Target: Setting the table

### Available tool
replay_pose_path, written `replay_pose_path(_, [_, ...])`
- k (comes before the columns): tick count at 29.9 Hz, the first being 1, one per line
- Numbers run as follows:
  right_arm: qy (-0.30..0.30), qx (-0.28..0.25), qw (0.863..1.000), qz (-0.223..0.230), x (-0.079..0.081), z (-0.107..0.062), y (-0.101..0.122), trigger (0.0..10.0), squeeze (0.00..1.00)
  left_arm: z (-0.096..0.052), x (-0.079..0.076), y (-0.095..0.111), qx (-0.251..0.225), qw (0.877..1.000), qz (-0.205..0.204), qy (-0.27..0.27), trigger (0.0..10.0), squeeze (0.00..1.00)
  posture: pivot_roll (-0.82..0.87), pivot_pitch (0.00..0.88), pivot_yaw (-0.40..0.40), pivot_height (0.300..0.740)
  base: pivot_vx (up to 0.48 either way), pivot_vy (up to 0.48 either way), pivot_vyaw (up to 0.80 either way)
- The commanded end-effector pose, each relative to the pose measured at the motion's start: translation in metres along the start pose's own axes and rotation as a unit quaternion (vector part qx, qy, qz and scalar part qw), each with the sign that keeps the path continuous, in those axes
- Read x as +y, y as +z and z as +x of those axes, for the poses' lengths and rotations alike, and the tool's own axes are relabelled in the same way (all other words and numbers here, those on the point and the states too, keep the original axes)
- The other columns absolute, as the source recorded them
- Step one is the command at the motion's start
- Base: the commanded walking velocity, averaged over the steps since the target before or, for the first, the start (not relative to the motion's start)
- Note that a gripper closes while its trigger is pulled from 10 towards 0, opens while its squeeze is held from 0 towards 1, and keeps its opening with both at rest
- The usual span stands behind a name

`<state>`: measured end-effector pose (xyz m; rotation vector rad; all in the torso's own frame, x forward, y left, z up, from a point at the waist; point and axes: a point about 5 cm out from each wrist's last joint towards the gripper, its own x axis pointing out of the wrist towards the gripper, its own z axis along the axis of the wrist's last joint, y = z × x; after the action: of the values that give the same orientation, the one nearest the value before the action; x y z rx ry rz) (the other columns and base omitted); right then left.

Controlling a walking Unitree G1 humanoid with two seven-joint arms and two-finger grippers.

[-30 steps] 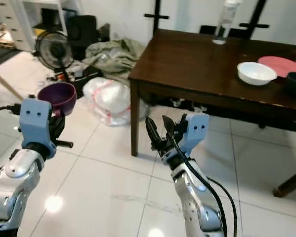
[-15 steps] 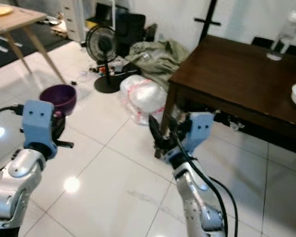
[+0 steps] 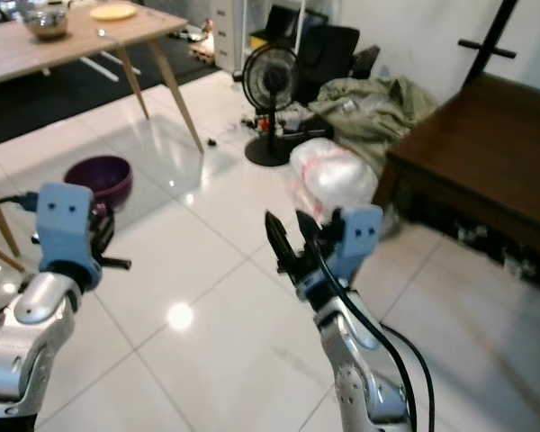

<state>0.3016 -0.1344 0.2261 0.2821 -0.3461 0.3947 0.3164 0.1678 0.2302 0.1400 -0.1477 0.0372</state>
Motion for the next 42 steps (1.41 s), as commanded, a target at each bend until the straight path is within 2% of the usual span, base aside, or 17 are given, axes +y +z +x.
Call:
replay_pose_path(1, [-0.001,0.010,1.000,0.002,-0.001,-0.003,-0.004,10.0,0.00,-0.002,0.003,-0.004,0.002,1.000,0.006,0.012,10.0,0.00,0.07,0.117,0.072,0.740,0.000,0.000,0.79])
replay_pose_path(10, [-0.010,0.008,1.000,-0.001,-0.002,-0.002,-0.004,10.0,0.00,-0.001,0.005,-0.004,0.003,1.000,0.010,0.023,10.0,0.00,0.07,0.121,0.070,0.740,0.000,0.000,0.78])
replay_pose_path(25, [-0.031,0.007,0.999,-0.005,-0.003,-0.003,-0.006,10.0,0.00,0.003,0.003,-0.008,0.011,0.999,0.018,0.033,10.0,0.00,0.07,0.125,0.071,0.740,0.422,0.000,0.00])
replay_pose_path(28, [-0.042,0.018,0.999,-0.028,-0.006,-0.005,-0.009,10.0,0.00,0.004,0.000,-0.009,0.011,0.999,0.016,0.026,10.0,0.00,0.07,0.127,0.071,0.740,0.435,0.000,0.00])
replay_pose_path(30, [-0.052,0.039,0.996,-0.068,-0.011,-0.006,-0.013,10.0,0.00,0.004,-0.005,-0.011,0.010,1.000,0.015,0.014,10.0,0.00,0.07,0.126,0.070,0.740,0.431,0.000,0.00])
replay_pose_path(32, [-0.052,0.039,0.996,-0.068,-0.011,-0.006,-0.013,10.0,0.00,0.004,-0.005,-0.011,0.010,1.000,0.015,0.014,10.0,0.00,0.07,0.126,0.070,0.740,0.431,0.000,0.00])
replay_pose_path(33, [-0.062,0.059,0.990,-0.110,-0.017,-0.008,-0.018,10.0,0.00,0.004,-0.008,-0.014,0.010,1.000,0.015,0.005,10.0,0.00,0.06,0.126,0.071,0.740,0.431,0.000,0.00])
replay_pose_path(35, [-0.095,0.088,0.979,-0.156,-0.030,-0.013,-0.023,10.0,0.00,0.003,-0.015,-0.018,0.009,1.000,0.014,-0.012,10.0,0.00,0.06,0.127,0.072,0.740,0.433,0.000,0.00])
replay_pose_path(36, [-0.133,0.103,0.971,-0.173,-0.041,-0.017,-0.025,10.0,0.00,0.002,-0.019,-0.020,0.006,1.000,0.009,-0.025,10.0,0.00,0.06,0.127,0.072,0.740,0.431,0.000,0.00])
replay_pose_path(37, [-0.133,0.103,0.971,-0.173,-0.041,-0.017,-0.025,10.0,0.00,0.002,-0.019,-0.020,0.006,1.000,0.009,-0.025,10.0,0.00,0.06,0.127,0.072,0.740,0.431,0.000,0.00])
replay_pose_path(39, [-0.179,0.108,0.959,-0.192,-0.053,-0.022,-0.023,10.0,0.00,0.001,-0.024,-0.020,0.003,0.999,0.000,-0.040,10.0,0.00,0.05,0.129,0.074,0.740,0.433,0.000,0.00])
replay_pose_path(40, [-0.179,0.108,0.959,-0.192,-0.053,-0.022,-0.023,10.0,0.00,0.001,-0.024,-0.020,0.003,0.999,0.000,-0.040,10.0,0.00,0.05,0.129,0.074,0.740,0.435,0.000,0.00])
replay_pose_path(42, [-0.215,0.102,0.947,-0.216,-0.060,-0.026,-0.020,10.0,0.00,0.000,-0.029,-0.019,0.000,0.998,-0.010,-0.057,10.0,0.00,0.05,0.130,0.078,0.740,0.433,0.000,0.00])
